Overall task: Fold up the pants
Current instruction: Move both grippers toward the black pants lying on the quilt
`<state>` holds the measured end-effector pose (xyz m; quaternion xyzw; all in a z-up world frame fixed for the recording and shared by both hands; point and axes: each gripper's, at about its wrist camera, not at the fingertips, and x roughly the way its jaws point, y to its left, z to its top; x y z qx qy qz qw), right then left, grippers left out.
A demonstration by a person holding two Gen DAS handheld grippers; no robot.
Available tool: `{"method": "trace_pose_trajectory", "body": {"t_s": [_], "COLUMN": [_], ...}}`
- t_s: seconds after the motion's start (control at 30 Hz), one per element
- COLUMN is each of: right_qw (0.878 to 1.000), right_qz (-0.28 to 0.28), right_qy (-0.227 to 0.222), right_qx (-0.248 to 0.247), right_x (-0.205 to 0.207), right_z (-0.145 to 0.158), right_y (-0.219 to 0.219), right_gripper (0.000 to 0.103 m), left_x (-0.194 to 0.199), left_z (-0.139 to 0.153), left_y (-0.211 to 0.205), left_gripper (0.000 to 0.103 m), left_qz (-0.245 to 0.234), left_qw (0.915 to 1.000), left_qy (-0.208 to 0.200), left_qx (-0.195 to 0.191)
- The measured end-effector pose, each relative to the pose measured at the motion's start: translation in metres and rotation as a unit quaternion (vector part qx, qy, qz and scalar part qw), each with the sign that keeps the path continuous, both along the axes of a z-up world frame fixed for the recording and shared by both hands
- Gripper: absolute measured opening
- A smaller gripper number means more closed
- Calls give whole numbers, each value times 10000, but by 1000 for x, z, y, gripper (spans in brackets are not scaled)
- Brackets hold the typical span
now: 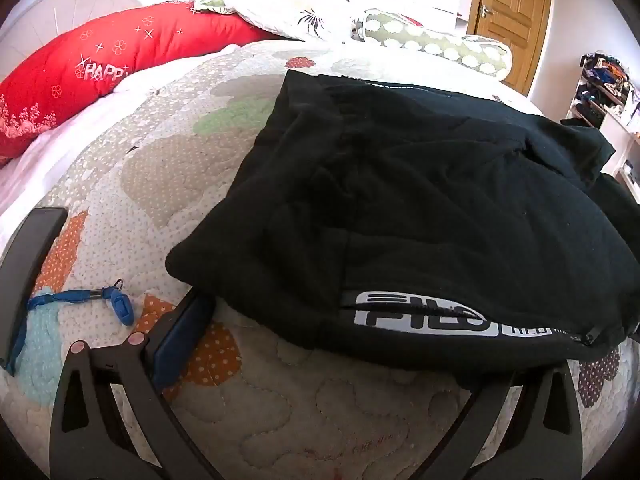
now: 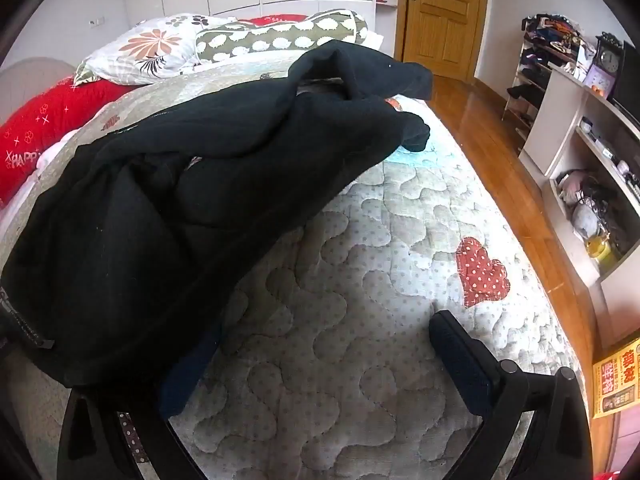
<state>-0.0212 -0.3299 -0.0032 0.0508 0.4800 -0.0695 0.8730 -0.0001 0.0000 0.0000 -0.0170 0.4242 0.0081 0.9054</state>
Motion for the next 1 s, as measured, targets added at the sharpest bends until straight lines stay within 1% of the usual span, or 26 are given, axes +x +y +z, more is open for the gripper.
{"method": "trace_pose_trajectory", "body": {"t_s": [0.2,0.27,0.33,0.4,0.47,0.53,0.6,0.63,0.7,0.77,0.8,0.83,0.87,1.0], "right_qw": [10000,10000,10000,9998,9996,9997,9998,9996,9989,9978,9973,9969,9965,9952], "right_qz": [-1,0,-15,-7,13,-61,-79,-81,-106,-120,-110,-91,-76,36], "right_qy": [-6,-2,44,154,188,64,-193,-267,-365,-531,-608,-667,-722,-887], "right_qx": [-13,-41,-39,-103,-191,-233,-23,91,291,383,405,414,416,406], "right_x": [0,0,3,2,-5,-13,-23,-27,-30,-33,-33,-34,-34,-34], "right_z": [0,-1,0,5,13,25,40,46,56,64,66,69,72,78], "right_y": [0,0,2,5,4,1,-3,-5,-10,-11,-10,-7,-6,2], "right_gripper": [103,103,103,103,101,99,99,99,99,99,99,99,99,99], "left_x": [4,-1,-2,-7,-17,-26,-35,-36,-39,-38,-41,-43,-48,-46], "left_z": [1,1,8,15,20,24,34,37,47,55,58,62,65,72], "left_y": [2,-5,-7,-11,-11,-12,-10,-12,-12,-10,-12,-11,-12,-14], "left_gripper": [103,103,103,103,103,103,103,103,103,103,103,103,103,103], "left_qz": [-3,-14,-106,-347,-386,-386,-419,-431,-451,-446,-444,-455,-451,-501], "left_qw": [10000,9999,9996,9985,9986,9984,9984,9974,9973,9977,9972,9970,9959,9957], "left_qy": [14,125,183,250,20,-90,-205,-254,-307,-274,-446,-500,-720,-738], "left_qx": [19,111,207,350,373,404,316,513,482,431,410,367,320,241]}}
